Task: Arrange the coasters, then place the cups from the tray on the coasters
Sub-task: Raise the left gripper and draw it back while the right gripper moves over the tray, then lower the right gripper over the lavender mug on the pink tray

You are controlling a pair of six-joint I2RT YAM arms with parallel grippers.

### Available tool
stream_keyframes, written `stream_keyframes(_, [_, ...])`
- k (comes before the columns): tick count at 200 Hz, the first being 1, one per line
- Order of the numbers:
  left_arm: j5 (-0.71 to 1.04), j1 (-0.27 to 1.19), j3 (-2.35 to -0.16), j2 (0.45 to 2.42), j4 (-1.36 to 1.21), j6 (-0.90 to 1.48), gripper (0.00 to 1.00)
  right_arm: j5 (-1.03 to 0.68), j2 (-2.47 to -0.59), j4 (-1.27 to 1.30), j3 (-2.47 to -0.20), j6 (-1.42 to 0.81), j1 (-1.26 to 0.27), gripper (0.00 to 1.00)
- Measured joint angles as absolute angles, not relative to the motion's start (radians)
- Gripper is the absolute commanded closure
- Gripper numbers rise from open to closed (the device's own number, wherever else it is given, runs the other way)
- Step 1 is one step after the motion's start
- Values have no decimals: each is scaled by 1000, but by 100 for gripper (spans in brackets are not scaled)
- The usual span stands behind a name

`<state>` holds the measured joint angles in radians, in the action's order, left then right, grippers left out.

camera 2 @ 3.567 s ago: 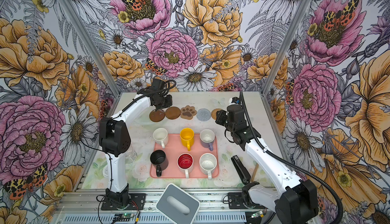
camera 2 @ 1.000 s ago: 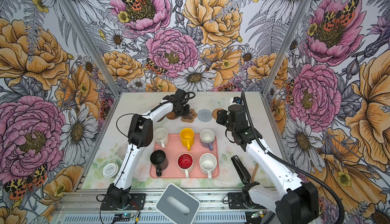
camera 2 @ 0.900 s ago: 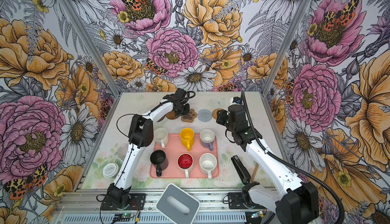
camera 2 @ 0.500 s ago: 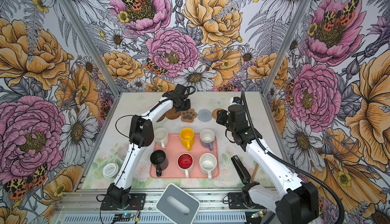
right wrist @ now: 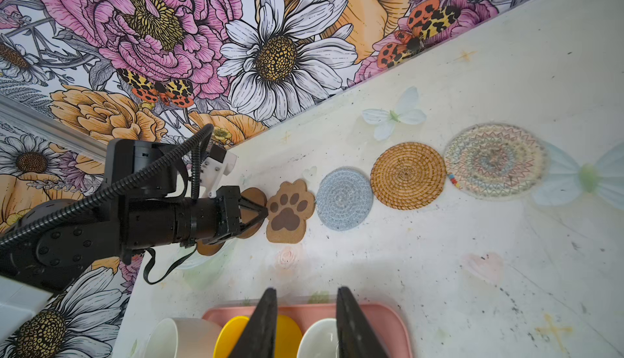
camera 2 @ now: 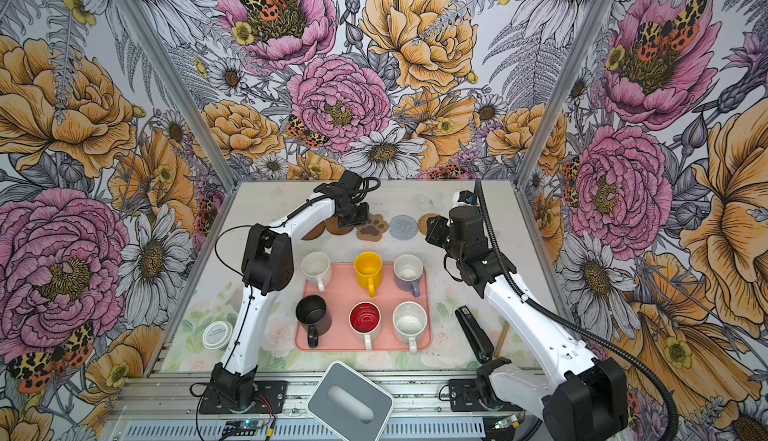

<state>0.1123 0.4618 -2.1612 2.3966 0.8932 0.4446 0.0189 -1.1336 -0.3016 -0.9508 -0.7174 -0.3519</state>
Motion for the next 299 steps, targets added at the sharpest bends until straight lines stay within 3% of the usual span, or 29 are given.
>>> stream_keyframes(54, [89, 469, -2125, 2225, 865, 416, 95, 1, -1134, -302, -951, -717, -352, 67])
stream_keyframes(119, [52, 469, -1649, 1761, 590, 393, 86, -17, -1198, -302, -982, -692, -397, 65])
stream_keyframes(131, [40, 470, -1559, 1682, 532, 394, 82, -16, -1213, -302, -998, -685, -413, 65])
stream_keyframes(141, [32, 472, -1492, 1616, 492, 390, 73, -16, -1223, -302, -1010, -679, -424, 64])
stream_keyframes(176, [-46, 499, -1339, 1407, 413, 376, 69, -4, -1267, -300, -1054, -659, -479, 63])
stream_keyframes(229, [-154, 513, -1058, 1114, 337, 348, 51, 41, -1332, -305, -1071, -634, -597, 52])
stream_keyframes(267, [-173, 513, -904, 1013, 302, 334, 40, 126, -1332, -338, -1071, -634, -673, 48])
stream_keyframes(299, [-201, 513, -899, 1001, 298, 309, 37, 208, -1300, -395, -1071, -634, -723, 47])
